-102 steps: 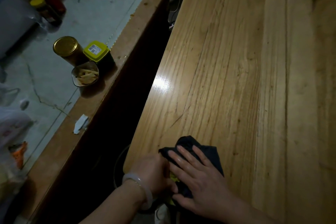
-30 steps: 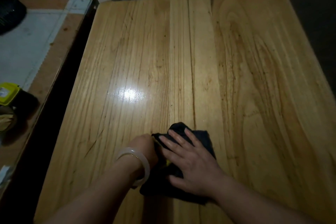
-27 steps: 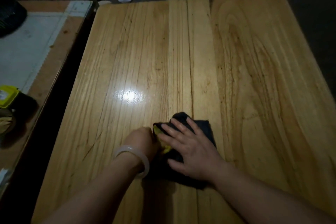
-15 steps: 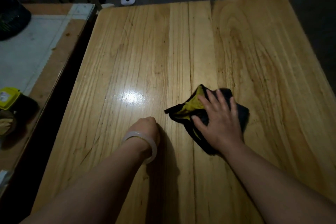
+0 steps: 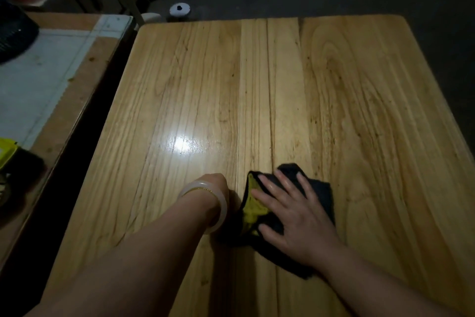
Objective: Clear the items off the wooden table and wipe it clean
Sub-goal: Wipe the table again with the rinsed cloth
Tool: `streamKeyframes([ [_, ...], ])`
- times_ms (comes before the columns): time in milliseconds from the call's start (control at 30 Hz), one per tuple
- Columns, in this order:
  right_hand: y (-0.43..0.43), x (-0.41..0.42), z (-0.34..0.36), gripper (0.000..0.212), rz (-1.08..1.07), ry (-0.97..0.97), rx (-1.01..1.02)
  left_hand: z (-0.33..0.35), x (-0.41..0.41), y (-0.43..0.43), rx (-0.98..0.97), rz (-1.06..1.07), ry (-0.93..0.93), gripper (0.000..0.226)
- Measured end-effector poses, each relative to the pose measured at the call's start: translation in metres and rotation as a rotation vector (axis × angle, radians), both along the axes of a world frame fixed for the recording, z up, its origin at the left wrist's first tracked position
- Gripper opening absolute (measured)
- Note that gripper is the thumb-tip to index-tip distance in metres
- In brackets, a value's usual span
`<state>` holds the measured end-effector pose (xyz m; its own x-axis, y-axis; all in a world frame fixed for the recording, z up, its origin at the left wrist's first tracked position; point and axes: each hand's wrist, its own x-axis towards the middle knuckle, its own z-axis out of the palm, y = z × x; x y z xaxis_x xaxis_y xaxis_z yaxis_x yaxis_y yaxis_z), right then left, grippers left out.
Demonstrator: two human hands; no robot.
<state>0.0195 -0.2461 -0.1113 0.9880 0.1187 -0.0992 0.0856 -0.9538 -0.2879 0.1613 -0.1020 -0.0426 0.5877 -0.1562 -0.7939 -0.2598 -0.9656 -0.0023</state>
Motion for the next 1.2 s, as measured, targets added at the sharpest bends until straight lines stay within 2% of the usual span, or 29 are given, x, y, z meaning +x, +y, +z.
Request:
streamKeyframes([
  [100, -0.002, 0.048, 0.002, 0.063, -0.048, 0.032, -0.008, 0.003, 0.004, -0.009, 0.027, -0.066, 0.025, 0.009],
  [167, -0.005, 0.077, 0.003, 0.065, -0.095, 0.043, -0.016, 0.003, 0.006, -0.011, 0.016, -0.098, 0.043, 0.024],
  [300, -0.008, 0.127, 0.003, 0.068, -0.212, 0.033, -0.044, 0.000, 0.007, -0.006, -0.002, -0.088, 0.018, 0.029],
  [500, 0.011, 0.186, -0.001, 0.068, -0.579, 0.039, -0.050, 0.000, 0.005, -0.004, -0.021, -0.052, 0.036, 0.029],
  [567, 0.019, 0.189, 0.001, 0.067, -0.550, 0.038, -0.065, -0.002, 0.006, -0.005, -0.024, -0.051, 0.036, 0.030],
  [733, 0.018, 0.142, 0.008, 0.061, -0.147, 0.011, 0.001, -0.004, 0.003, -0.005, -0.066, -0.046, -0.016, 0.033],
  [867, -0.002, 0.082, 0.006, 0.063, -0.031, 0.005, -0.004, -0.003, 0.004, -0.009, -0.051, -0.054, 0.020, 0.031],
  [1067, -0.065, 0.055, 0.003, 0.064, -0.043, 0.021, -0.040, 0.005, 0.004, -0.012, 0.014, -0.054, -0.006, 0.017],
  [1200, -0.105, 0.075, 0.003, 0.071, -0.285, 0.055, -0.093, 0.007, 0.002, -0.013, 0.046, -0.067, 0.018, 0.012],
])
